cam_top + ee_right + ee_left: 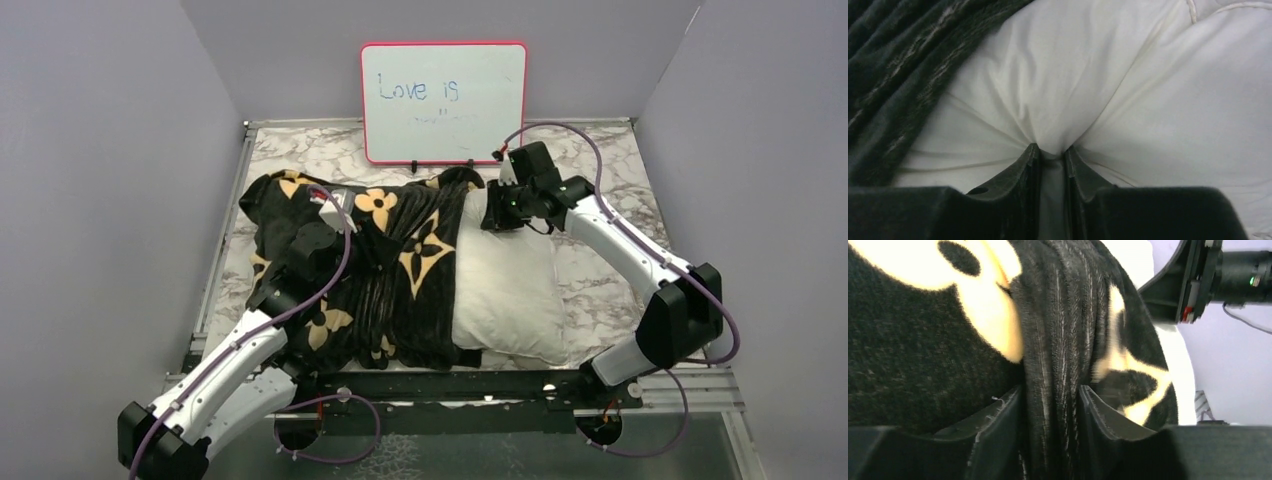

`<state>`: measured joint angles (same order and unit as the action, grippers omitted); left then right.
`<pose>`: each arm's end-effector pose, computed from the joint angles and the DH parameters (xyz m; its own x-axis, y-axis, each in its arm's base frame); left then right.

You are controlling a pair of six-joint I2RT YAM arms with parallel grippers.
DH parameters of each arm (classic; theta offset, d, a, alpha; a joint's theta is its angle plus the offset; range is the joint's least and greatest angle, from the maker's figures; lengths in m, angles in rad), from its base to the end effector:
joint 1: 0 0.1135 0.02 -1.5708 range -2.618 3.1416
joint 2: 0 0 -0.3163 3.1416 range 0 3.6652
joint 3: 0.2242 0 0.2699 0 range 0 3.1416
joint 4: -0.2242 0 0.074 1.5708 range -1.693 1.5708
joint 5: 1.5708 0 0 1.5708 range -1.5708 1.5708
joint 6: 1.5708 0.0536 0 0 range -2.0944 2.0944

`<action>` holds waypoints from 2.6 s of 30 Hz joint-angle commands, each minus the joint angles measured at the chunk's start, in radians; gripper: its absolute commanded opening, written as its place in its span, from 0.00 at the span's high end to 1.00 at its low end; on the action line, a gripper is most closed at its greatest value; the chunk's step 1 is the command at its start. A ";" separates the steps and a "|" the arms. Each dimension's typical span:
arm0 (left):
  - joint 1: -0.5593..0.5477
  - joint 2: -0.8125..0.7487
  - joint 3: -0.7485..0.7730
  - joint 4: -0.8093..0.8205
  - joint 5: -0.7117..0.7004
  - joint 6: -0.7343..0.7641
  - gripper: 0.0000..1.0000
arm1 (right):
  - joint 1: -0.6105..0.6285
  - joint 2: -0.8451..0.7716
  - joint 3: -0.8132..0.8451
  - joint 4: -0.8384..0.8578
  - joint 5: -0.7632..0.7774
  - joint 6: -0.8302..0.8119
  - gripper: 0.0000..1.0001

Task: Remove the pillowcase from the pillow
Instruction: Remove the pillow from the pillowcase.

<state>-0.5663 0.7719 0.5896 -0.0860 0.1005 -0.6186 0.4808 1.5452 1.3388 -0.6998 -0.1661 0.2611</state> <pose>0.1539 -0.1042 0.3117 -0.5391 -0.3409 -0.7701 0.3717 0.7242 -0.5808 0.3151 0.1744 0.3346 -0.8154 -0.1382 -0.5622 -0.3478 0.8932 0.2849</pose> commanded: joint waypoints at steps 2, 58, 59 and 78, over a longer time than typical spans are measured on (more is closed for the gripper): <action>-0.009 0.151 0.224 -0.342 -0.129 0.042 0.36 | 0.029 -0.133 -0.188 0.078 -0.067 -0.049 0.89; 0.368 0.395 0.619 -0.483 0.159 0.302 0.21 | 0.016 -0.197 -0.116 0.037 0.493 0.102 0.99; 0.368 0.345 0.609 -0.506 0.156 0.303 0.20 | 0.006 -0.179 -0.079 0.026 0.483 0.100 0.99; 0.362 0.070 0.158 -0.574 0.227 0.215 0.44 | -0.003 -0.355 -0.088 -0.144 -0.017 0.124 0.14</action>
<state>-0.1955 0.7971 0.7975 -0.6193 0.3061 -0.3809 0.4805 1.3254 1.3056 -0.7761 -0.0296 0.3683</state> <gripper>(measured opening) 0.678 0.762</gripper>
